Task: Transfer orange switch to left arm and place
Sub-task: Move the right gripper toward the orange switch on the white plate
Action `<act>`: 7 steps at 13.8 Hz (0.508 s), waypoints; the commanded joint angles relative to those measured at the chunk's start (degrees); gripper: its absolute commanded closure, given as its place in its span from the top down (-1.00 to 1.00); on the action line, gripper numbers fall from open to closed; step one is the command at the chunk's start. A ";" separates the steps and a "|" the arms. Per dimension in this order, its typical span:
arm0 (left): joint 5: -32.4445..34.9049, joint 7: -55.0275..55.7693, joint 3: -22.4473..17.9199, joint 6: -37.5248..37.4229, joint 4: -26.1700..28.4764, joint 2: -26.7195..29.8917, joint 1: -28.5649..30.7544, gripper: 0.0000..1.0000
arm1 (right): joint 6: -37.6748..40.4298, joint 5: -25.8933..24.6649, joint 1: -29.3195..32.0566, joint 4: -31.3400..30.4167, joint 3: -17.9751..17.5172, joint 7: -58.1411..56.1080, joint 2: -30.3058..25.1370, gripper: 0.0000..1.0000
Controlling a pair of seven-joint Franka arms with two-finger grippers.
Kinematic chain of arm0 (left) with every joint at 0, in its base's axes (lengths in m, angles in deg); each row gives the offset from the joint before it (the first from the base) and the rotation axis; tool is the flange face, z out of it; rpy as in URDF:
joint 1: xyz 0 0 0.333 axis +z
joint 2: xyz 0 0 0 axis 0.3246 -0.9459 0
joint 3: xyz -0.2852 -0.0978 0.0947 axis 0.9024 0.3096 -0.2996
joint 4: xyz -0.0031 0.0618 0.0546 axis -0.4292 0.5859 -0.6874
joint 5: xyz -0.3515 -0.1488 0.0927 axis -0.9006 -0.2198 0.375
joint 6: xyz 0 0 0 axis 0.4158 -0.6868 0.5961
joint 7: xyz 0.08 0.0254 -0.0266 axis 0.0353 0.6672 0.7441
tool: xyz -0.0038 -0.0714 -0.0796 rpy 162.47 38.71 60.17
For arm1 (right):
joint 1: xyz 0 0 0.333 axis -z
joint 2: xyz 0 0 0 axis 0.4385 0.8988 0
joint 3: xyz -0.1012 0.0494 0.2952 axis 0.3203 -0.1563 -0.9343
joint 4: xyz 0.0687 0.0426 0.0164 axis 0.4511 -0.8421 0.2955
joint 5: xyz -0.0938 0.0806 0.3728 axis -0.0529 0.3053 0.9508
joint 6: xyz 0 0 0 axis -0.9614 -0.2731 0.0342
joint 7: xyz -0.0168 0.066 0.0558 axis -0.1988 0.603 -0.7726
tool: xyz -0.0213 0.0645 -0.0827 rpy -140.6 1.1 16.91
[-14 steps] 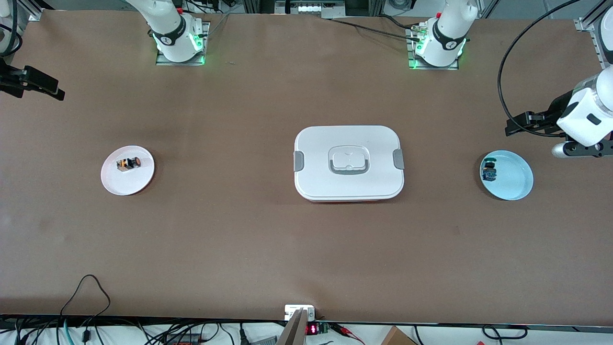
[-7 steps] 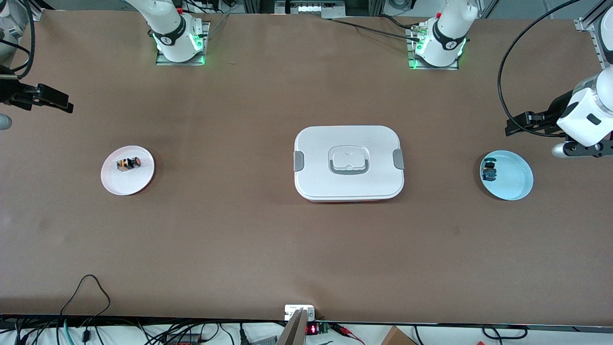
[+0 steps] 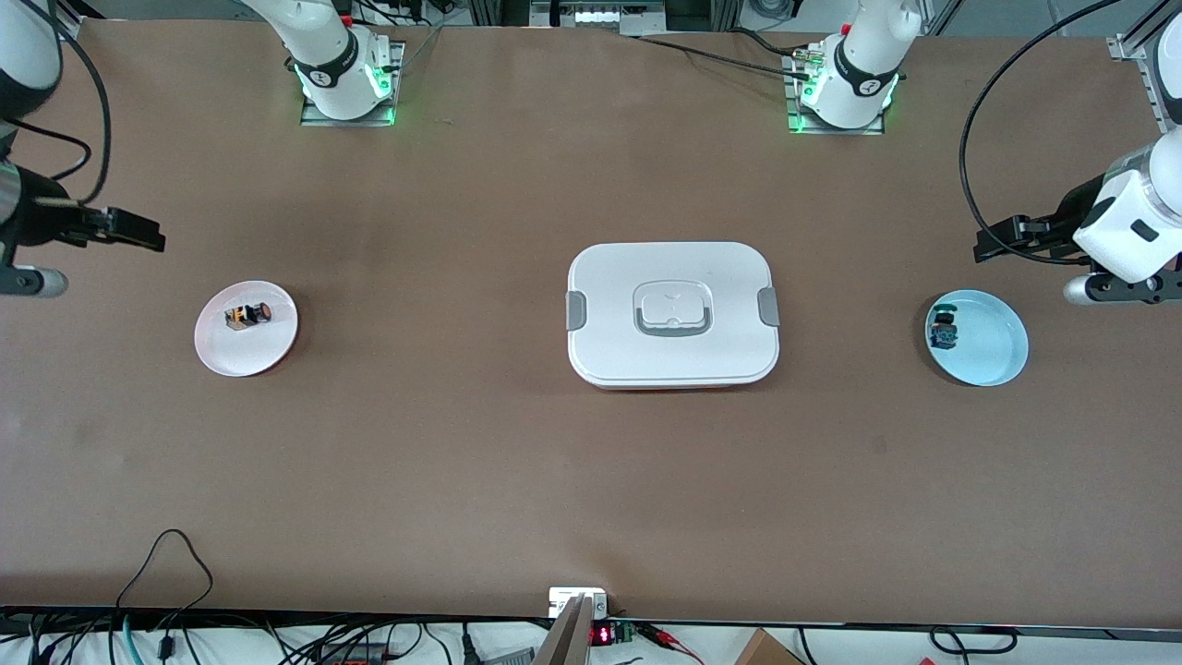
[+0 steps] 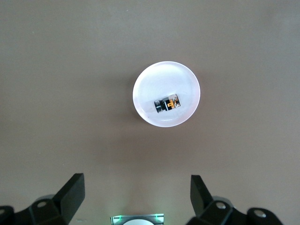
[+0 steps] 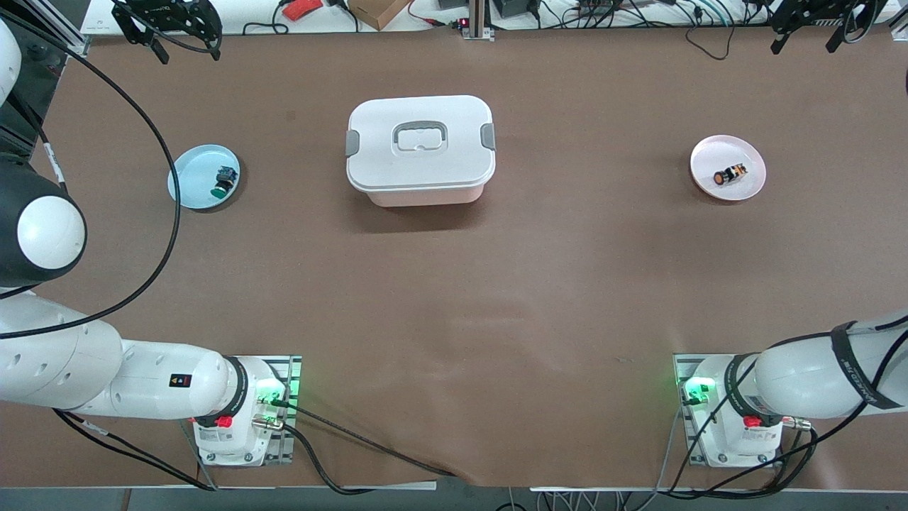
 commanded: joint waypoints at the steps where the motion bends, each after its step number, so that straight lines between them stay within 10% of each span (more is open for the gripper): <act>1: 0.92 -0.44 0.09 0.05 -1.21 -0.54 0.08 1.00 | -0.55 -0.77 -0.21 1.40 -0.04 0.82 2.90 1.00; 7: 0.92 -0.36 0.18 -0.04 -1.30 -0.45 -0.10 1.00 | -13.36 -0.42 1.45 -8.95 -0.04 -0.14 3.61 1.00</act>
